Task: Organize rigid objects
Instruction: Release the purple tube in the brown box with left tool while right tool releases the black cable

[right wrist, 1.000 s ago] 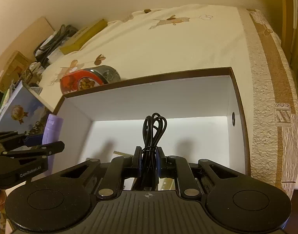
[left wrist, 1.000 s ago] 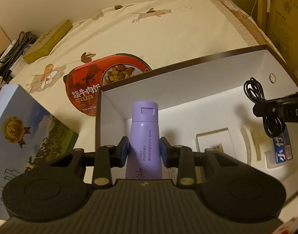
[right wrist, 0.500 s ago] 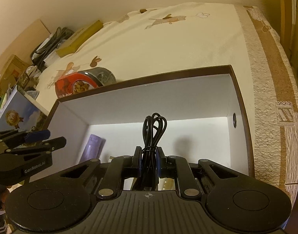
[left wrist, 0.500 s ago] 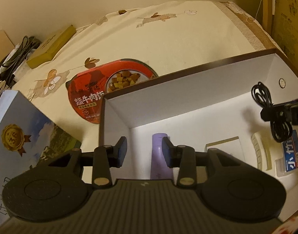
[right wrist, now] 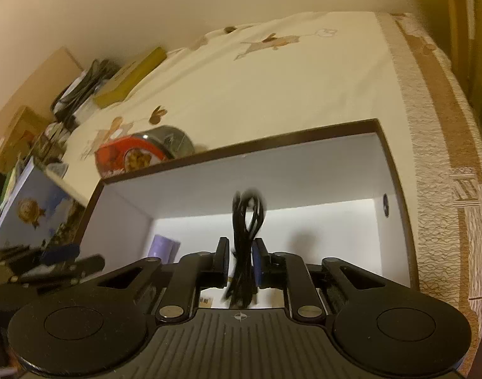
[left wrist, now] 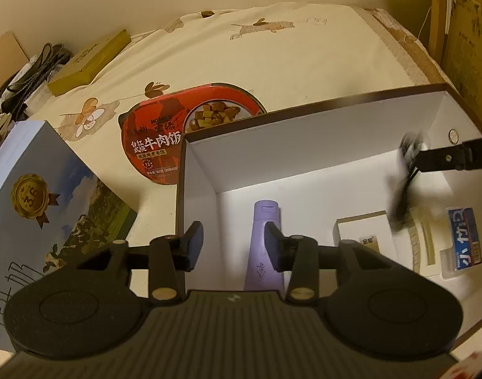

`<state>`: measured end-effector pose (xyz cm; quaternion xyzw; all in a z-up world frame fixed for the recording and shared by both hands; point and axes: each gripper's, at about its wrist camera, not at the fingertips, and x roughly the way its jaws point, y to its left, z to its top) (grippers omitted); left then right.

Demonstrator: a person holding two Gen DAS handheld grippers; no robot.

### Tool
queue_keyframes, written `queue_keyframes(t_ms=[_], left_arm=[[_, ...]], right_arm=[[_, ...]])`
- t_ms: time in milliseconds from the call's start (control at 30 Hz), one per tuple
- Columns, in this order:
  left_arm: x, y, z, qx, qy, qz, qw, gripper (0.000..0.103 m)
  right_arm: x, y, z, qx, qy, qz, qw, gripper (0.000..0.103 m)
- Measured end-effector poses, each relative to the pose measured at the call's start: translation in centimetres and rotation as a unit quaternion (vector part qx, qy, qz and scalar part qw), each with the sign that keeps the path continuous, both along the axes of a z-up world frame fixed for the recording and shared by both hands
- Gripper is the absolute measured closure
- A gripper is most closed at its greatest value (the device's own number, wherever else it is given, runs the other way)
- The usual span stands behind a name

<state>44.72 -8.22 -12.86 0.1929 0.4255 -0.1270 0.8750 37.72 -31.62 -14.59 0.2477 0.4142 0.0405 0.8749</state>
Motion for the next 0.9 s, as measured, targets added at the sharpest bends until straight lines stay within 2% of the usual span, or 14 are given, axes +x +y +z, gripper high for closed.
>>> queue_keyframes(t_ms=[33,67,100,467,600,900], left_arm=[[-0.1,0.1,0.1,-0.002,0.0,0.001,1.0,0.063],[-0.2,0.2,0.2,-0.003,-0.001,0.001,1.0,0.063],[-0.4,0.3,0.3,-0.004,-0.001,0.0,1.0,0.063],[-1.5,1.8,2.1,-0.032,0.001,0.018,0.9993,0.061],[-2.2,2.0,3.5,-0.045,-0.006,0.024,0.9987,0.059],[-5.2,1.7,7.0,-0.073,-0.017,0.018,0.997,0.058]], right_arm=[[-0.1,-0.1,0.2,0.0,-0.006,-0.002,1.0,0.071],[-0.4,-0.1,0.5,-0.001,-0.012,-0.004,1.0,0.059],[-0.6,-0.2,0.7,-0.003,-0.017,-0.006,1.0,0.054],[-2.9,-1.2,1.4,0.008,-0.006,0.003,1.0,0.047],[-4.0,-1.5,2.2,0.002,-0.011,-0.002,1.0,0.044],[-7.0,-2.4,5.0,0.0,-0.035,-0.01,0.999,0.043]])
